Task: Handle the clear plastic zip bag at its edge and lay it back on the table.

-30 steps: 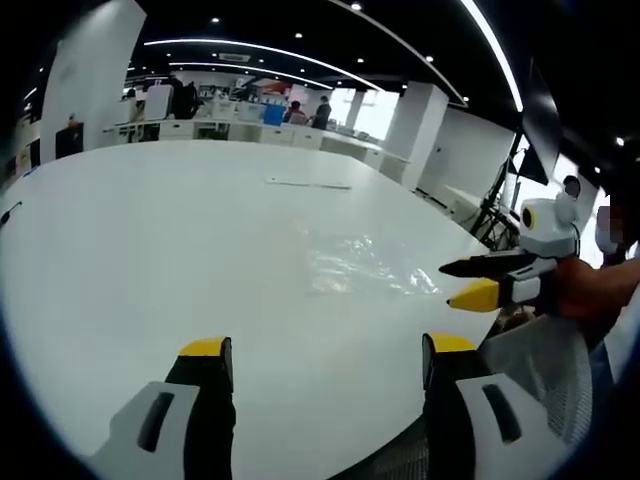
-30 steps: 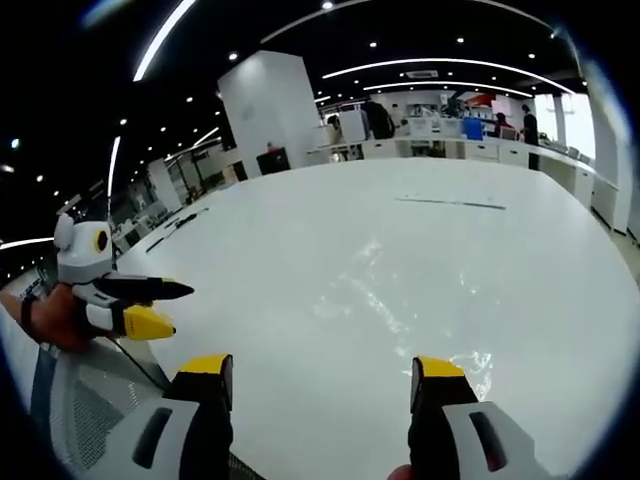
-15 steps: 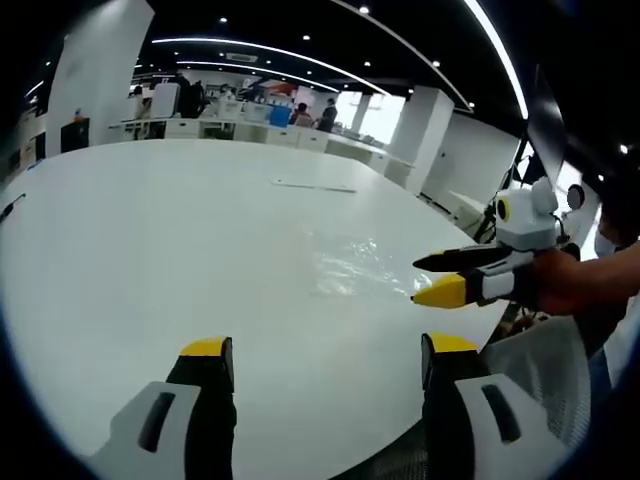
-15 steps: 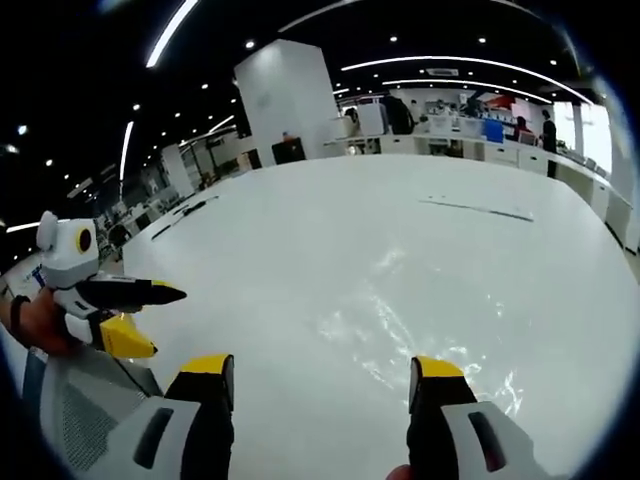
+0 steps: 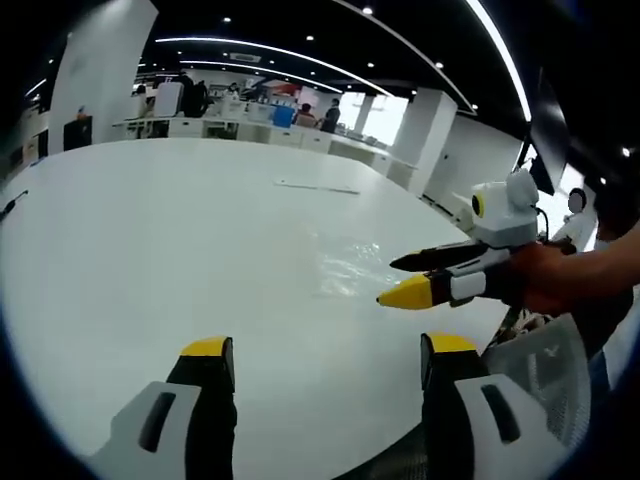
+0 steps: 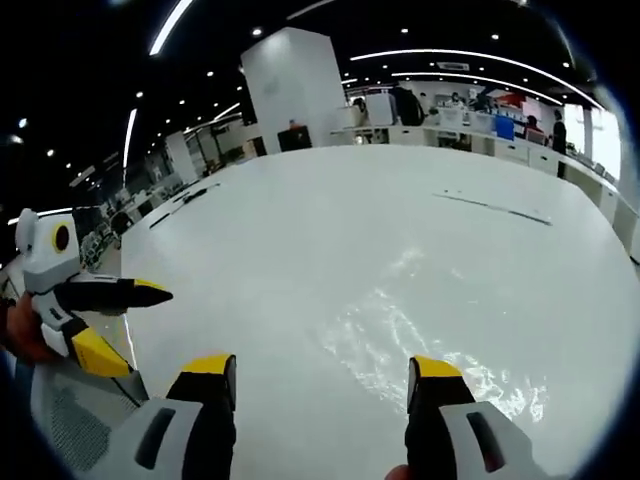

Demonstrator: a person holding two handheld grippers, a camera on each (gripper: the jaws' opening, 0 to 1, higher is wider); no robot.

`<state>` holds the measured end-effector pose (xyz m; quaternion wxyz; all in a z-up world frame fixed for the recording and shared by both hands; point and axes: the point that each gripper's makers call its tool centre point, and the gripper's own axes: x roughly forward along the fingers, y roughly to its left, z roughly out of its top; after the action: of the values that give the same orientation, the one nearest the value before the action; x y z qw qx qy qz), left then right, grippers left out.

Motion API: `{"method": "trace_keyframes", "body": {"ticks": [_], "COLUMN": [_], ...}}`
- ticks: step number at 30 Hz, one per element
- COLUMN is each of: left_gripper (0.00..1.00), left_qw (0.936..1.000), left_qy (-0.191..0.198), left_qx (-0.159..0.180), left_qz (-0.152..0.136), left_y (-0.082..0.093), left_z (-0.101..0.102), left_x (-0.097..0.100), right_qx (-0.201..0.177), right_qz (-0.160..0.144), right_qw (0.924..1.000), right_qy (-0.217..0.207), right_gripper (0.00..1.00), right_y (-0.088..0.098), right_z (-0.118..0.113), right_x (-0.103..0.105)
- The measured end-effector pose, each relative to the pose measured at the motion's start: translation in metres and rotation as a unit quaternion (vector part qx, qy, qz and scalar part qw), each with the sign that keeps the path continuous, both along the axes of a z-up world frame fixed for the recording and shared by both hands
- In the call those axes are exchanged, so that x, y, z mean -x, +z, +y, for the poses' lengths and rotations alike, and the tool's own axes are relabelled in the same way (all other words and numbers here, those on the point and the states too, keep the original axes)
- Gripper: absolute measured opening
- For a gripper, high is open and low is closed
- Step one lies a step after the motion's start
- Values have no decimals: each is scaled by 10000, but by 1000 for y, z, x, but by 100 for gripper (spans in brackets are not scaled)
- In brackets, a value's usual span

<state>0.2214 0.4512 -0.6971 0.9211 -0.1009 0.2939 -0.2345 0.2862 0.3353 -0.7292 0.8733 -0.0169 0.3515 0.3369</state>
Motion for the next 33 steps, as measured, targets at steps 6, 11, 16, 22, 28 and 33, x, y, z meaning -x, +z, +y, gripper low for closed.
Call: {"method": "trace_keyframes", "body": {"ticks": [6, 11, 16, 22, 28, 33], "left_gripper": [76, 76, 75, 75, 74, 74], "left_qw": [10000, 10000, 9999, 9999, 9998, 9998], "left_qy": [6, 74, 104, 101, 117, 108], "left_qx": [-8, 36, 79, 100, 133, 142], "left_qz": [-17, -33, -36, -31, -39, -40], "left_y": [0, 3, 4, 4, 5, 6], "left_z": [0, 1, 0, 0, 1, 0], "left_x": [0, -1, 0, 0, -1, 0], "right_qx": [29, 169, 236, 264, 372, 351], "right_qz": [117, 130, 142, 155, 150, 181], "right_qw": [9999, 9997, 9993, 9994, 9992, 9991], "right_qy": [89, 112, 264, 141, -39, -134], "right_gripper": [69, 69, 69, 68, 67, 66], "right_y": [-8, -15, -22, -26, -33, -36], "right_z": [10, 13, 22, 27, 30, 30], "right_x": [-7, -15, -19, -29, -40, -45]}}
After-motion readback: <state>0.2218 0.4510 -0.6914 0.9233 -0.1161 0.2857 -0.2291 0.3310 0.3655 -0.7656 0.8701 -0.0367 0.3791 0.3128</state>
